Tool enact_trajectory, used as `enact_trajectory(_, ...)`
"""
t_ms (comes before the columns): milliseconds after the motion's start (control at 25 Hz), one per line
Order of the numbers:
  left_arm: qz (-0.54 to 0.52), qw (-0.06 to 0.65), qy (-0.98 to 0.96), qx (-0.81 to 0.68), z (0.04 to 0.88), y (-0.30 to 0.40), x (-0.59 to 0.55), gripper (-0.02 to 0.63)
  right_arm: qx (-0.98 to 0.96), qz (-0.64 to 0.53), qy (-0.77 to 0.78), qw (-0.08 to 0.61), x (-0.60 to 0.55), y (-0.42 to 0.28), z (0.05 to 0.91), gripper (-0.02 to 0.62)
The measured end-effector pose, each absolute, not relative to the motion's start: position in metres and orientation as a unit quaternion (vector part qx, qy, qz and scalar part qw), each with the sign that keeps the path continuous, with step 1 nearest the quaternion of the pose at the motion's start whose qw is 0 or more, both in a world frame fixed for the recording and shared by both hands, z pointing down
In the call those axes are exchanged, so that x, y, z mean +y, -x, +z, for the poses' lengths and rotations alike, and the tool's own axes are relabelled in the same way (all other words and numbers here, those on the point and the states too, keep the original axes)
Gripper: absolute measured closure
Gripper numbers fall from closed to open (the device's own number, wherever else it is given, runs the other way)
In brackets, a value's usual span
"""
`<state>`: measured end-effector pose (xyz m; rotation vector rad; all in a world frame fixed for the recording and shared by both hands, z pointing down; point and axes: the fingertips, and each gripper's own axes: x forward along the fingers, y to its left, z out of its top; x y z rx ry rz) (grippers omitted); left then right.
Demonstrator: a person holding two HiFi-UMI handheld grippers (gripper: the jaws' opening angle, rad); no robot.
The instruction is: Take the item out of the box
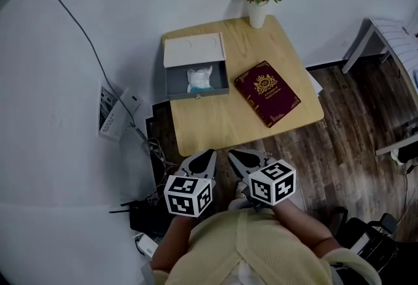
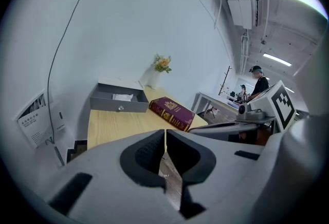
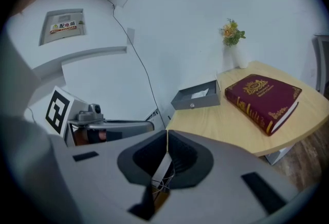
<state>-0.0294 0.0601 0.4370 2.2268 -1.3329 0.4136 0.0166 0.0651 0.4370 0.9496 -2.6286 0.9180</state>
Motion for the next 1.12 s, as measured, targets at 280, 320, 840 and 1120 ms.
enact_trajectory(280,0.146,0.245,-0.817,-0.502,0.438,0.026,0.024,0.577,-0.897,0.306,-0.301,0.106,0.031,-0.013,0.438,0.565)
enact_trajectory(320,0.144,0.245,-0.818,-0.500,0.438,0.025,0.021,0.577,-0.897,0.305,-0.301,0.106,0.027,-0.013,0.438,0.565)
enact_trajectory(840,0.117,0.252,-0.805,-0.525,0.434,0.050,-0.019,0.577,-0.899,0.294,-0.307,0.107,-0.007,-0.003,0.435,0.565)
enact_trajectory(1120,0.131,0.246,-0.818,-0.503,0.433,0.054,-0.059,0.577,-0.892,0.292,-0.332,0.097,-0.044,0.000,0.429,0.565)
